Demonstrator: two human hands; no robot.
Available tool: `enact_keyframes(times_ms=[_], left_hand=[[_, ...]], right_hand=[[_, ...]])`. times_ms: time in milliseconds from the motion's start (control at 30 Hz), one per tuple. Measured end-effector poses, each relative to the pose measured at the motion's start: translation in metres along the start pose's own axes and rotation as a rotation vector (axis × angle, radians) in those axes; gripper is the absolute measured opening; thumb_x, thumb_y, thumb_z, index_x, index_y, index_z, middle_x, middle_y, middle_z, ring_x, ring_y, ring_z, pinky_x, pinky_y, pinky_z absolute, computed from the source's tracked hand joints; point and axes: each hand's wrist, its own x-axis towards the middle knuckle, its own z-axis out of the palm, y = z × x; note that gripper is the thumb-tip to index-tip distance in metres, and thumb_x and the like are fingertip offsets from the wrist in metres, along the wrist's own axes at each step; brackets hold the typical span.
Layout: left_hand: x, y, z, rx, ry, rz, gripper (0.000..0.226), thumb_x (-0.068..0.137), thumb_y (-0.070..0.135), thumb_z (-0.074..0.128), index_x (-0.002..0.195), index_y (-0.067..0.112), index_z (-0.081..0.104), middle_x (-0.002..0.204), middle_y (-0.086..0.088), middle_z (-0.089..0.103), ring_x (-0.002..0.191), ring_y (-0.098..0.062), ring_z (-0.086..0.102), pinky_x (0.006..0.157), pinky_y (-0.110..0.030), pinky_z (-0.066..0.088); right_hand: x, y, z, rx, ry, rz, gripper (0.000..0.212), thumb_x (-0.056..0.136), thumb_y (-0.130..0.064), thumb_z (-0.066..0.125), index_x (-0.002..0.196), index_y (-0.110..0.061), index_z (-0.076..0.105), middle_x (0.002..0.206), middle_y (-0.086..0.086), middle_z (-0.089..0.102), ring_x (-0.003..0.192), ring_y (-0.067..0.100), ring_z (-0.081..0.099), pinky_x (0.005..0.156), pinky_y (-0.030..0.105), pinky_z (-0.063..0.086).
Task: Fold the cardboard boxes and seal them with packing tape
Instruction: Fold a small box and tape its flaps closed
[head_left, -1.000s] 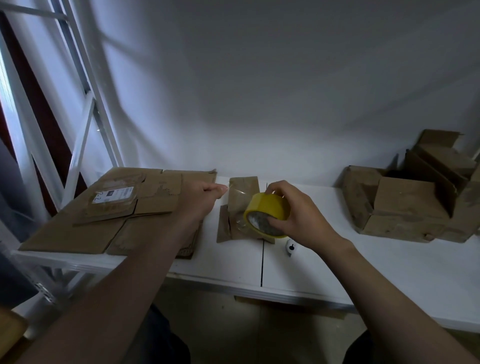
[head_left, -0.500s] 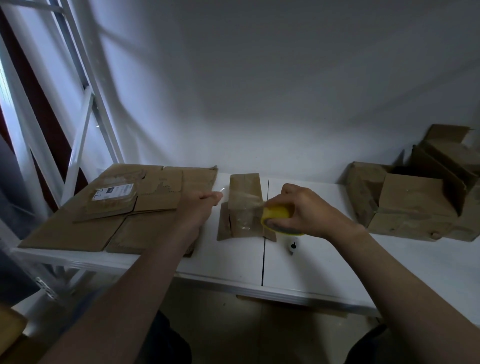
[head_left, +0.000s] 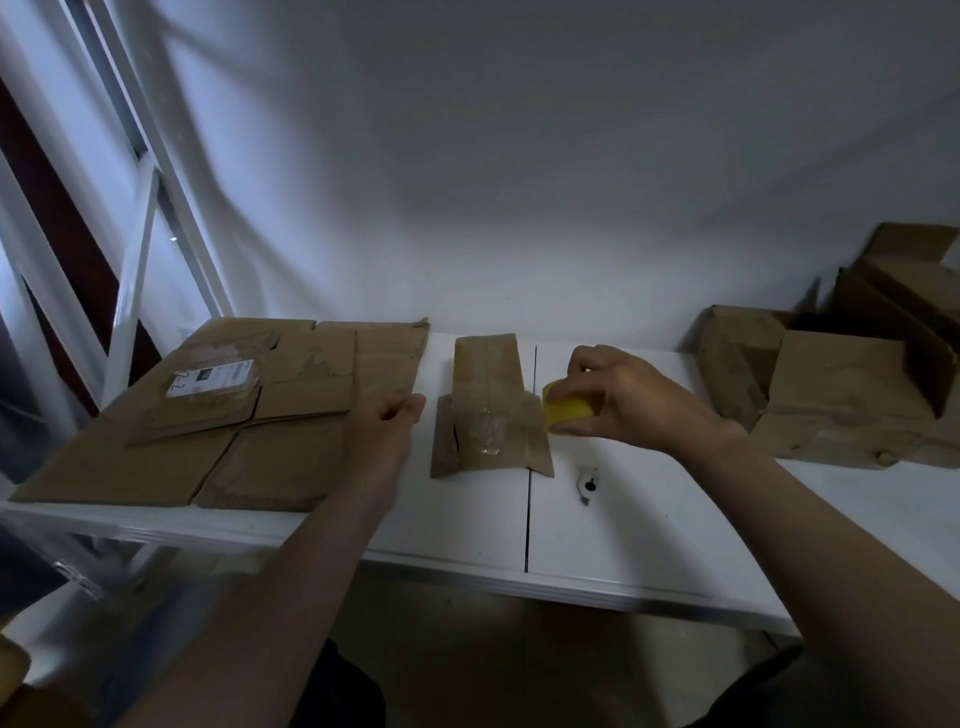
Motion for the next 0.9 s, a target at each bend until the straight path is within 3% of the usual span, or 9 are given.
enact_keyframes(times_ms=[67, 133, 267, 400, 467, 633, 733, 800, 900], left_hand=[[0.004, -0.006, 0.005, -0.03, 0.013, -0.01, 0.03, 0.097, 0.035, 0.065, 0.12, 0.017, 0.072, 0.109, -0.004, 0.07, 0.102, -0.023, 0.062, 0.071, -0.028, 0.046], [0.01, -0.013, 0.008, -0.054, 0.008, -0.026, 0.03, 0.097, 0.034, 0.064, 0.121, 0.016, 0.071, 0.105, -0.002, 0.07, 0.092, -0.016, 0.06, 0.073, -0.029, 0.045], [0.024, -0.031, 0.014, -0.057, -0.038, -0.057, 0.026, 0.099, 0.035, 0.063, 0.119, 0.02, 0.07, 0.086, -0.002, 0.061, 0.07, -0.013, 0.05, 0.058, -0.026, 0.041], [0.045, -0.045, 0.028, -0.085, -0.033, -0.125, 0.02, 0.098, 0.031, 0.065, 0.112, 0.018, 0.071, 0.065, 0.001, 0.05, 0.055, -0.01, 0.038, 0.054, -0.026, 0.037], [0.056, -0.049, 0.039, -0.096, -0.038, -0.128, 0.016, 0.098, 0.029, 0.066, 0.107, 0.018, 0.072, 0.065, 0.002, 0.052, 0.054, -0.009, 0.037, 0.054, -0.025, 0.036], [0.079, -0.06, 0.067, -0.101, -0.043, -0.073, 0.014, 0.097, 0.03, 0.066, 0.106, 0.022, 0.073, 0.092, 0.004, 0.07, 0.071, -0.008, 0.051, 0.059, -0.023, 0.041], [0.087, -0.062, 0.082, -0.119, -0.02, -0.058, 0.016, 0.097, 0.03, 0.066, 0.108, 0.021, 0.074, 0.086, 0.003, 0.07, 0.062, -0.004, 0.053, 0.056, -0.022, 0.043], [0.091, -0.063, 0.092, -0.133, -0.005, -0.049, 0.01, 0.096, 0.03, 0.067, 0.102, 0.025, 0.074, 0.086, 0.004, 0.072, 0.069, -0.007, 0.061, 0.059, -0.024, 0.047], [0.092, -0.064, 0.105, -0.175, -0.013, -0.066, 0.006, 0.097, 0.028, 0.066, 0.092, 0.029, 0.07, 0.079, 0.003, 0.068, 0.064, -0.009, 0.056, 0.054, -0.024, 0.041]], right_hand=[[0.006, 0.004, 0.005, -0.009, -0.007, -0.017, 0.035, 0.075, -0.033, 0.089, 0.107, -0.026, 0.078, 0.092, -0.001, 0.056, 0.08, 0.015, 0.048, 0.071, 0.01, 0.028], [0.011, 0.01, 0.011, -0.008, -0.008, -0.032, 0.034, 0.075, -0.031, 0.09, 0.107, -0.027, 0.078, 0.093, -0.002, 0.056, 0.079, 0.014, 0.046, 0.07, 0.011, 0.028], [0.018, 0.024, 0.025, 0.014, -0.024, -0.039, 0.032, 0.075, -0.031, 0.089, 0.105, -0.028, 0.078, 0.092, -0.004, 0.056, 0.079, 0.016, 0.047, 0.069, 0.021, 0.034], [0.024, 0.039, 0.047, 0.033, -0.028, -0.03, 0.03, 0.073, -0.026, 0.091, 0.1, -0.026, 0.079, 0.09, -0.004, 0.058, 0.078, 0.016, 0.045, 0.069, 0.028, 0.038], [0.025, 0.049, 0.057, 0.037, -0.023, -0.012, 0.03, 0.073, -0.026, 0.091, 0.1, -0.027, 0.079, 0.09, -0.004, 0.059, 0.078, 0.015, 0.045, 0.068, 0.028, 0.038], [0.022, 0.07, 0.083, 0.087, 0.029, 0.045, 0.035, 0.072, -0.03, 0.091, 0.104, -0.028, 0.078, 0.093, -0.003, 0.062, 0.078, 0.019, 0.05, 0.068, 0.032, 0.046], [0.023, 0.077, 0.093, 0.115, 0.073, 0.059, 0.034, 0.074, -0.033, 0.089, 0.106, -0.028, 0.077, 0.096, -0.009, 0.061, 0.081, 0.014, 0.047, 0.071, 0.022, 0.04], [0.024, 0.081, 0.097, 0.116, 0.091, 0.078, 0.035, 0.074, -0.032, 0.089, 0.106, -0.027, 0.077, 0.096, -0.008, 0.062, 0.082, 0.013, 0.047, 0.072, 0.015, 0.035], [0.025, 0.083, 0.1, 0.114, 0.107, 0.083, 0.035, 0.073, -0.03, 0.09, 0.105, -0.024, 0.078, 0.096, -0.005, 0.063, 0.082, 0.015, 0.048, 0.074, 0.014, 0.032]])
